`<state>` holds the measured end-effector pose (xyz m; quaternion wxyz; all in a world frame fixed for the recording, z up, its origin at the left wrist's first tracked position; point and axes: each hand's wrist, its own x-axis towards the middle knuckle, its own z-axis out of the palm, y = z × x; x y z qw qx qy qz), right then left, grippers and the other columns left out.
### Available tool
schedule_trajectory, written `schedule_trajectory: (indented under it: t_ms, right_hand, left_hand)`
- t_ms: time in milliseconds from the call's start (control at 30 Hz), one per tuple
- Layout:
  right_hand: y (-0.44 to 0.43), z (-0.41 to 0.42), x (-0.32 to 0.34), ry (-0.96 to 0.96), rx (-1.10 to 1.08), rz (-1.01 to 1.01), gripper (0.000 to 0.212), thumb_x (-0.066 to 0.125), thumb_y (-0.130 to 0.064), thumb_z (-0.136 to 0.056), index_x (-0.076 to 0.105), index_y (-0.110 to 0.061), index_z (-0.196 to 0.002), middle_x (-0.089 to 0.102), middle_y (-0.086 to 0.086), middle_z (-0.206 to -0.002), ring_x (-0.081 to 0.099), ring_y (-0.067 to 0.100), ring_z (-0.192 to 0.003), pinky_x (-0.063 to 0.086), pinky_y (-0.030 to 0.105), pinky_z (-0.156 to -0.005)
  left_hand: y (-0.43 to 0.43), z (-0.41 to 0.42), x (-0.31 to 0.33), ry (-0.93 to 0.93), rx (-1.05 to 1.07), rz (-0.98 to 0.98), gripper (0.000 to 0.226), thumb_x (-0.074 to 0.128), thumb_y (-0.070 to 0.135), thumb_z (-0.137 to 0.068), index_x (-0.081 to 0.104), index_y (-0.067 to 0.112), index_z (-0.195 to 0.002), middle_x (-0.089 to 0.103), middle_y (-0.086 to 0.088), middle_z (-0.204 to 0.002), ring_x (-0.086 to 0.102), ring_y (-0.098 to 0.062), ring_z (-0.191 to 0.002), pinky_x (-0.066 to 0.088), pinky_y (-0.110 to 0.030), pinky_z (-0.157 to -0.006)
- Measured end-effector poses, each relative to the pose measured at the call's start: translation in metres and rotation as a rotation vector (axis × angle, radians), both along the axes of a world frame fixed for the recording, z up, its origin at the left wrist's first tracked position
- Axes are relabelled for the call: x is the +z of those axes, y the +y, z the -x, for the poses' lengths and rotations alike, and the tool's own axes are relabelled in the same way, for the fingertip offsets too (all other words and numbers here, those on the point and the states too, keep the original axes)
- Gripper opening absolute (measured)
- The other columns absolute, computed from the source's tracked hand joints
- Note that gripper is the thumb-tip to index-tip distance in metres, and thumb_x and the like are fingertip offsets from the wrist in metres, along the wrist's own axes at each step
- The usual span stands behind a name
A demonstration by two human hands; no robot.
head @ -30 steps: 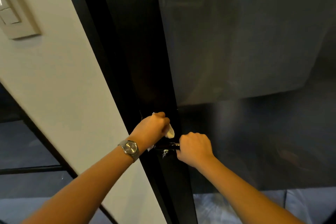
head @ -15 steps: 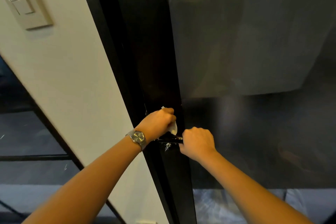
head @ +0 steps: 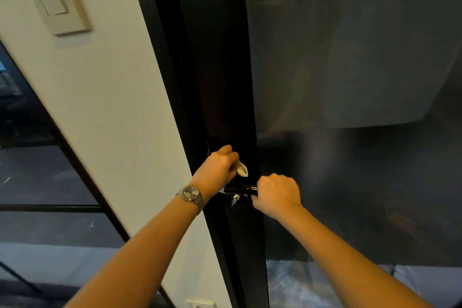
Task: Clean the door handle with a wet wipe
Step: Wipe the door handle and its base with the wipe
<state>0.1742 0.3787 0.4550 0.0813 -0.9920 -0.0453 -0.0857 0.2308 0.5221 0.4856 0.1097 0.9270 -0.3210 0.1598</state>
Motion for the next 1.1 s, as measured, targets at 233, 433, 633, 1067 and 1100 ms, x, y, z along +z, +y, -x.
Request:
schedule_trajectory:
  t_ms: [233,433,633,1067,1100]
  right_hand:
    - [-0.002,0.001,-0.001,0.03,0.019,-0.036,0.023,0.053,-0.034,-0.088,0.063,-0.014,-0.09,0.042,-0.005,-0.061,0.047,0.017,-0.062,0.029,0.025,-0.047]
    - [-0.001,-0.001,0.0,0.031,0.0,-0.018,0.026,0.054,-0.036,-0.088,0.063,-0.013,-0.093,0.062,0.005,-0.081,0.053,0.02,-0.068,0.036,0.028,-0.055]
    - [-0.001,-0.002,-0.001,0.028,0.001,-0.025,0.027,0.053,-0.037,-0.088,0.063,-0.013,-0.095,0.053,0.002,-0.076,0.05,0.018,-0.067,0.03,0.025,-0.049]
    - [0.002,-0.004,-0.004,-0.004,-0.027,-0.002,0.03,0.053,-0.042,-0.088,0.062,-0.014,-0.094,0.058,0.002,-0.08,0.056,0.02,-0.07,0.035,0.027,-0.055]
    - [0.002,-0.004,-0.003,-0.002,-0.031,-0.002,0.03,0.053,-0.041,-0.088,0.062,-0.014,-0.095,0.059,0.002,-0.08,0.056,0.02,-0.071,0.036,0.028,-0.056]
  left_hand:
    - [0.02,0.025,-0.056,0.223,0.329,0.063,0.017,0.048,0.0,-0.087,0.064,-0.004,-0.09,0.052,-0.007,-0.075,0.06,-0.034,-0.093,0.045,-0.03,-0.075]
    - [0.023,0.025,-0.039,0.05,0.385,0.479,0.019,0.055,0.011,-0.09,0.068,0.002,-0.1,0.06,-0.012,-0.094,0.06,-0.027,-0.088,0.033,-0.009,-0.063]
    - [0.009,0.01,-0.028,0.011,0.219,0.396,0.017,0.057,0.009,-0.089,0.069,-0.003,-0.095,0.061,-0.015,-0.101,0.062,-0.025,-0.092,0.041,-0.015,-0.078]
    - [0.022,-0.01,-0.004,-0.157,-0.23,-0.126,0.026,0.074,-0.002,-0.068,0.069,0.007,-0.092,0.065,-0.013,-0.091,0.067,-0.026,-0.069,0.056,-0.026,-0.054]
    - [0.022,-0.011,-0.002,-0.177,-0.242,-0.137,0.027,0.075,-0.003,-0.067,0.069,0.007,-0.091,0.065,-0.014,-0.091,0.067,-0.027,-0.069,0.057,-0.027,-0.054]
